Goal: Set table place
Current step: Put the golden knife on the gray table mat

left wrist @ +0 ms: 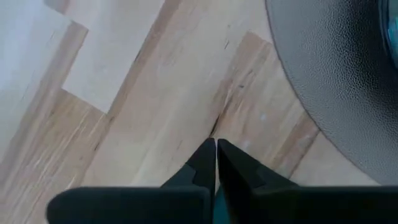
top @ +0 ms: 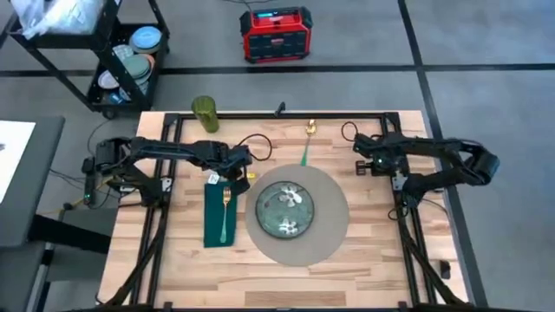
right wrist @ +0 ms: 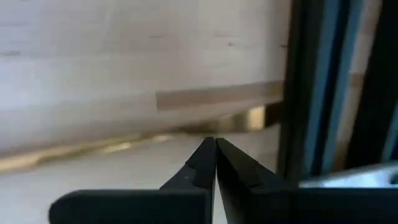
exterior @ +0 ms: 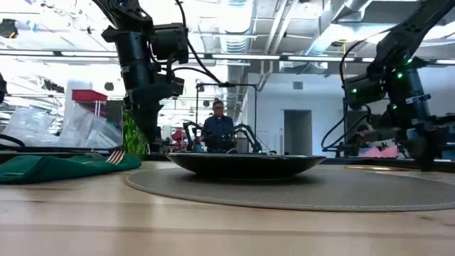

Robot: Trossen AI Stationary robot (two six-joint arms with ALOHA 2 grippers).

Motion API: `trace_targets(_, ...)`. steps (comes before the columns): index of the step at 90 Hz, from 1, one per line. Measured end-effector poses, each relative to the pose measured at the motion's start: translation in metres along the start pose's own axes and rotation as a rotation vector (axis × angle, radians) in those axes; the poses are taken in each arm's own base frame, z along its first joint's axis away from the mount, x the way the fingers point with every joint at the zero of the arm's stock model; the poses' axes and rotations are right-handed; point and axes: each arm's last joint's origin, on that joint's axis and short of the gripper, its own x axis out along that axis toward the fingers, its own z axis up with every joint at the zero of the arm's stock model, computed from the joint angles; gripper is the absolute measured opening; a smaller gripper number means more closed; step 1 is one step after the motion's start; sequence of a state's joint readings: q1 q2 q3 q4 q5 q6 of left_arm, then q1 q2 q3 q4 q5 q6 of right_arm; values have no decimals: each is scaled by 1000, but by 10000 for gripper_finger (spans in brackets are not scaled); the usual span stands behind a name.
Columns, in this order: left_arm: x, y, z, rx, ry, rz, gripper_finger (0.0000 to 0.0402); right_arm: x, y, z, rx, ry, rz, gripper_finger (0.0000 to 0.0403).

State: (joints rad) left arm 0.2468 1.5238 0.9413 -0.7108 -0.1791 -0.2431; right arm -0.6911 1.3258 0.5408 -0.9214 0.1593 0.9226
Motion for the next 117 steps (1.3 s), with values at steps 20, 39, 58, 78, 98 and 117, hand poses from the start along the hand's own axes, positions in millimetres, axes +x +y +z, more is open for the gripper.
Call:
trace_targets(20,2,11,2,24,8,13,0,-5,7,14,-26,-4,-5,0)
trace_targets(39,3,19,5,13,-7,19,0,-8,5,34,1,-43,74,0)
trace_targets(58,4,24,6,24,-1,25,0,-6,3,33,19,-24,49,0)
trace_targets(78,4,24,4,25,14,25,0,-14,1,21,20,-37,-7,0)
trace_targets(98,4,24,6,26,0,6,0,-11,-4,21,28,-24,-34,0)
trace_targets(117,4,24,6,25,1,6,0,-9,-7,25,35,2,-8,0)
